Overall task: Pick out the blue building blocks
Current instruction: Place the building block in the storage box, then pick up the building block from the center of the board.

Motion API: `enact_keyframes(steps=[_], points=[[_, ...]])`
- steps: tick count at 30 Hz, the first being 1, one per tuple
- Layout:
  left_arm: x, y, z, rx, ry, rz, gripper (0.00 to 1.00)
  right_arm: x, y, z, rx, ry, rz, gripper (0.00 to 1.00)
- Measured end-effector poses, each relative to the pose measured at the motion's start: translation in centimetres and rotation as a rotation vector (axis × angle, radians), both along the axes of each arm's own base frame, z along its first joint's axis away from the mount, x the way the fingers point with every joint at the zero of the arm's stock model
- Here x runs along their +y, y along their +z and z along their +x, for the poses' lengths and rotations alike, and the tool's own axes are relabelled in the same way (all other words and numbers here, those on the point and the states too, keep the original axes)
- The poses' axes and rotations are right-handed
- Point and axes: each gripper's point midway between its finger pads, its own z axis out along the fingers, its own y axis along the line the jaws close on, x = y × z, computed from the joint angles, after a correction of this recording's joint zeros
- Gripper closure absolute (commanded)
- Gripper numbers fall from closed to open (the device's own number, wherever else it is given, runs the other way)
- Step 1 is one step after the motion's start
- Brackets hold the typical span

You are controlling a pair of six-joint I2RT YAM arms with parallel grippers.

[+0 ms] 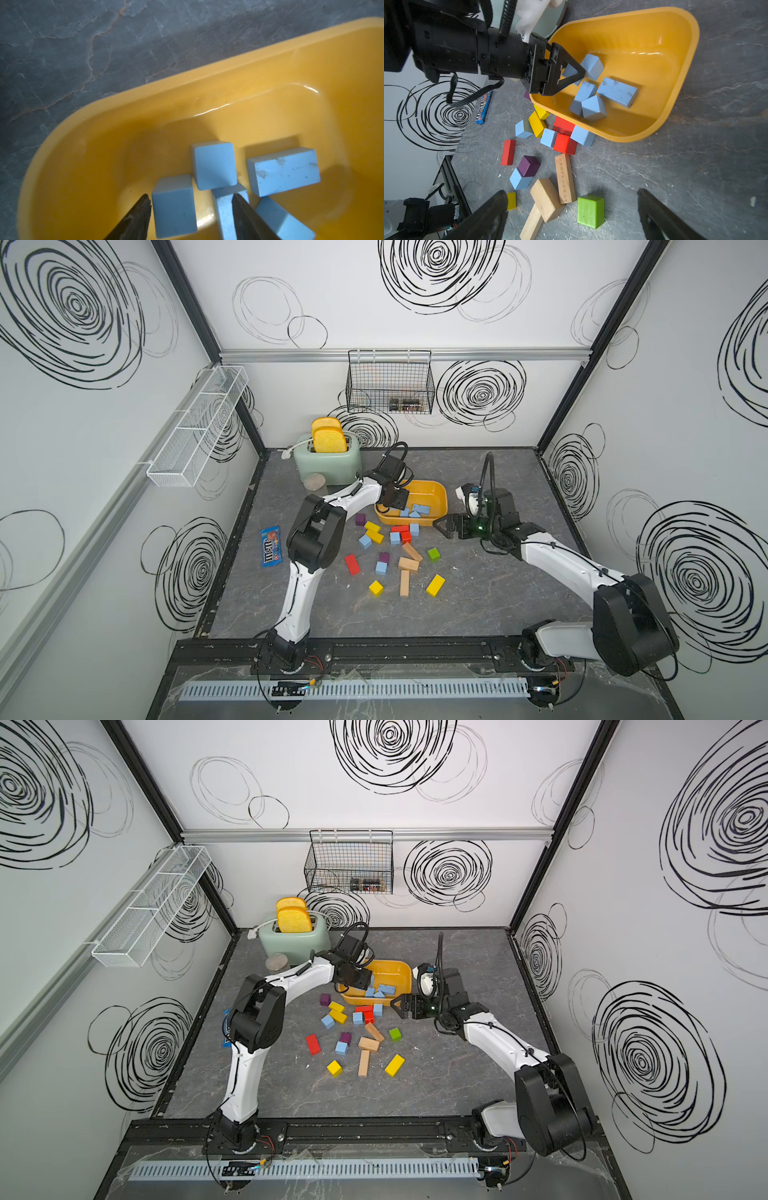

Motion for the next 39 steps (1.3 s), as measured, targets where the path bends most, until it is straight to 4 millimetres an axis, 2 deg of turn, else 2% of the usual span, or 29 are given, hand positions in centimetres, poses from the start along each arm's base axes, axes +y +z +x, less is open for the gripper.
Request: enact_keyframes(steps=[3, 6, 9, 14, 16, 19, 25, 33, 39], points=[[-0.3, 1.8, -0.4, -0.02, -0.011, -0.028, 0.25, 0.0, 0.2, -0.1, -0.002, 0.0, 0.001, 0.02], [-0.6, 4.2, -0.6, -0.057, -0.02, -0.058, 0.15, -0.1, 0.7, -0.2, -0.012, 0.0, 0.005, 0.02], [-0.7, 6.9, -1.0, -0.105, -0.028, -0.087, 0.12, -0.1, 1.4, -0.3, -0.028, 0.001, 0.011, 0.02], [-0.3, 10.7, -2.2, -0.17, -0.032, -0.122, 0.06, -0.2, 2.8, -0.7, -0.058, 0.004, 0.026, 0.02], [0.2, 11.8, -2.9, -0.189, -0.03, -0.13, 0.0, -0.2, 3.3, -0.9, -0.069, 0.006, 0.031, 0.02], [1.0, 13.1, -4.0, -0.213, -0.022, -0.135, 0.04, -0.1, 4.1, -1.3, -0.084, 0.014, 0.038, 0.02], [3.5, 13.7, -7.2, -0.228, 0.003, -0.127, 0.04, 1.0, 5.6, -2.9, -0.12, 0.06, 0.053, 0.02], [8.0, 13.5, -11.0, -0.228, 0.079, -0.134, 0.04, 3.4, 6.0, -5.5, -0.128, 0.152, 0.052, 0.02], [11.2, 12.0, -13.2, -0.198, 0.153, -0.147, 0.04, 4.5, 5.5, -7.0, -0.111, 0.195, 0.037, 0.02]])
